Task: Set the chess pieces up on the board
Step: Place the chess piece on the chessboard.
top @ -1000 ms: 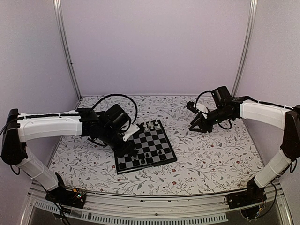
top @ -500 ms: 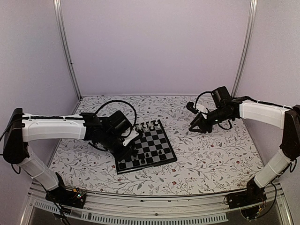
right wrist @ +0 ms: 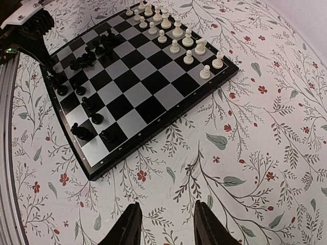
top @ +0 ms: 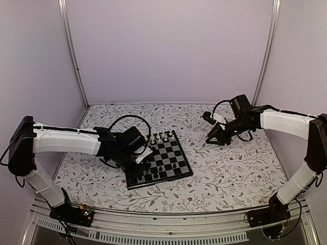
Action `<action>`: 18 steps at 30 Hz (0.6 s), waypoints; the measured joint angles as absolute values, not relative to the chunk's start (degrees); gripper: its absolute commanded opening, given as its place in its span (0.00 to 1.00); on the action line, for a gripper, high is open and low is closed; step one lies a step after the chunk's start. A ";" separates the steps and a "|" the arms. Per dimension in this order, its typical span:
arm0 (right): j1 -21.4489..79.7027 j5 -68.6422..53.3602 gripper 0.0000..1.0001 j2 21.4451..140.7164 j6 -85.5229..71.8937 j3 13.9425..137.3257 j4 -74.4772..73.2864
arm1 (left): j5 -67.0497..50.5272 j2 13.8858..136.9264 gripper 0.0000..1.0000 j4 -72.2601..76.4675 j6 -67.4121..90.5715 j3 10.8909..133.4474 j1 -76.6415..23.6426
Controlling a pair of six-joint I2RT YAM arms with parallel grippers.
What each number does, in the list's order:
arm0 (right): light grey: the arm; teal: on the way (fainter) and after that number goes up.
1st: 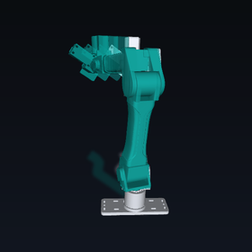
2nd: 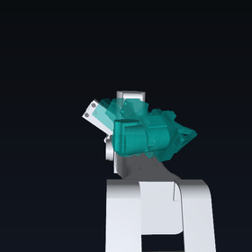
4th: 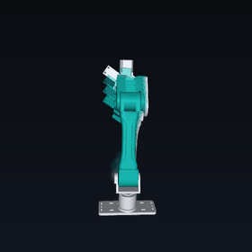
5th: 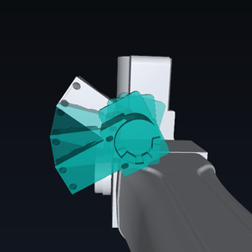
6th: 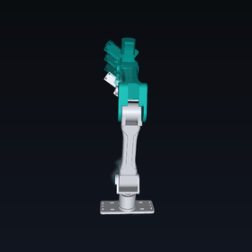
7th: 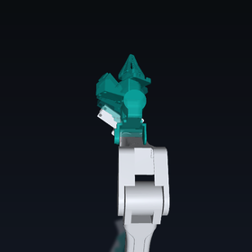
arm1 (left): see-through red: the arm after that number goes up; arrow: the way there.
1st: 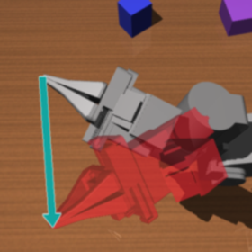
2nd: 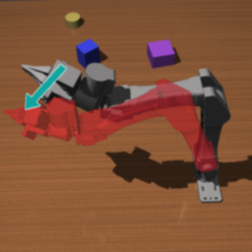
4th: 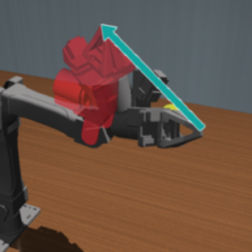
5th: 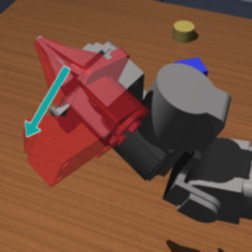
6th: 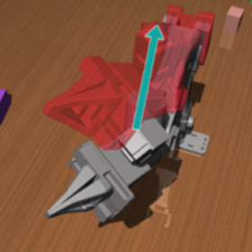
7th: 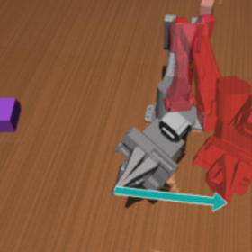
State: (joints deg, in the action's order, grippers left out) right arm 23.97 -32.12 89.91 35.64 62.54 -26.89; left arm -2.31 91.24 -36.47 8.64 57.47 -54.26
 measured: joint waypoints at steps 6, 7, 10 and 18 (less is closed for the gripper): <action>23.97 -32.12 0.36 90.35 35.62 62.54 -26.89 | -2.39 92.64 0.05 -35.55 8.60 57.41 -54.26; 23.97 -32.12 0.36 90.35 35.64 62.54 -26.89 | -2.46 92.86 0.06 -35.42 8.60 57.36 -54.26; 23.97 -32.12 0.36 90.39 35.64 62.54 -26.89 | -2.55 93.08 0.08 -35.33 8.60 57.10 -54.26; 23.97 -32.14 0.37 90.72 35.64 62.54 -26.92 | -2.52 93.08 0.28 -35.53 8.60 56.95 -54.33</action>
State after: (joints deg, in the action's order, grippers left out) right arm 23.97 -32.14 90.72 35.64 62.54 -26.92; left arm -2.52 93.08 -35.53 8.60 56.95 -54.33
